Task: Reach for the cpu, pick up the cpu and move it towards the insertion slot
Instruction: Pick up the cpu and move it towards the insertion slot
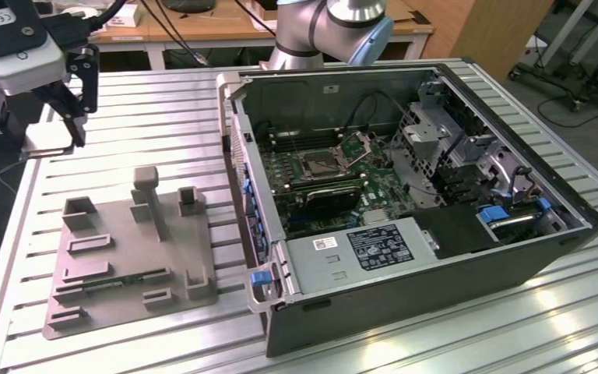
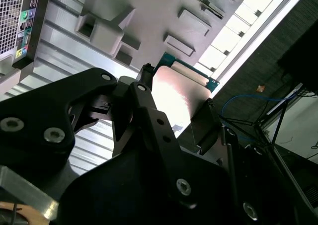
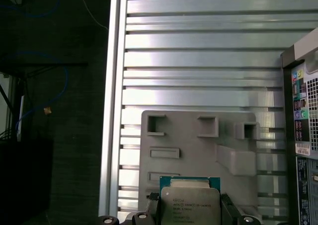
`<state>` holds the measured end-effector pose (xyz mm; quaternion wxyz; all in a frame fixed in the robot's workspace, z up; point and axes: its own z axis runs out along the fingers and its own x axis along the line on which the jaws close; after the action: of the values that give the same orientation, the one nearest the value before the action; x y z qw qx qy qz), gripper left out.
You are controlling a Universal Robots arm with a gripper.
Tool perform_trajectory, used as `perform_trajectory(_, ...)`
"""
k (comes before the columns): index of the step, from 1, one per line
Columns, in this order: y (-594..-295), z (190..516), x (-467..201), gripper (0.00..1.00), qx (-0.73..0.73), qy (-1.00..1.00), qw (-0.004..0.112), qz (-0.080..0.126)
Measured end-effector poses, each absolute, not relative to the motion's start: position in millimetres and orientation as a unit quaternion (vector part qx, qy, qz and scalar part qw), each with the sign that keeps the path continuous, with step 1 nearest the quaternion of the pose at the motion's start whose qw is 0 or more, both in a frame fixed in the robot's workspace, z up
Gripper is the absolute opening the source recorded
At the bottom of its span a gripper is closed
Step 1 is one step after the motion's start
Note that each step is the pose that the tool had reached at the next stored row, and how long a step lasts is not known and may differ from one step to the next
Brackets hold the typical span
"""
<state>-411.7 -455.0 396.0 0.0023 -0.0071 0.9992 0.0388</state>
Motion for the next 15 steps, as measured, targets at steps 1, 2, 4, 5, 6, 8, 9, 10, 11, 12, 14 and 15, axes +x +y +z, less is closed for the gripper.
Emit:
perform_trajectory(1,-455.0,396.1,-411.5,0.55,-0.007,0.999,0.002,0.039)
perform_trajectory(2,-455.0,396.1,-411.3,0.55,-0.007,0.999,0.002,0.039)
perform_trajectory(4,-455.0,396.1,-410.9,0.55,-0.007,0.999,0.002,0.039)
perform_trajectory(5,-455.0,396.1,-410.8,0.55,-0.007,0.999,0.002,0.039)
perform_trajectory(6,-455.0,396.1,-410.6,0.55,-0.007,0.999,0.002,0.039)
perform_trajectory(8,-455.0,396.0,-410.2,0.55,-0.007,0.999,0.002,0.039)
perform_trajectory(9,-455.0,396.1,-409.8,0.55,-0.007,0.999,0.002,0.039)
perform_trajectory(10,-455.0,396.1,-409.5,0.55,-0.007,0.999,0.002,0.039)
perform_trajectory(11,-455.0,396.1,-409.1,0.55,-0.007,0.999,0.002,0.039)
perform_trajectory(12,-455.0,396.1,-408.6,0.55,-0.007,0.999,0.002,0.039)
perform_trajectory(14,-455.0,396.1,-407.7,0.55,-0.007,0.999,0.002,0.039)
perform_trajectory(15,-455.0,396.1,-407.1,0.55,-0.007,0.999,0.002,0.039)
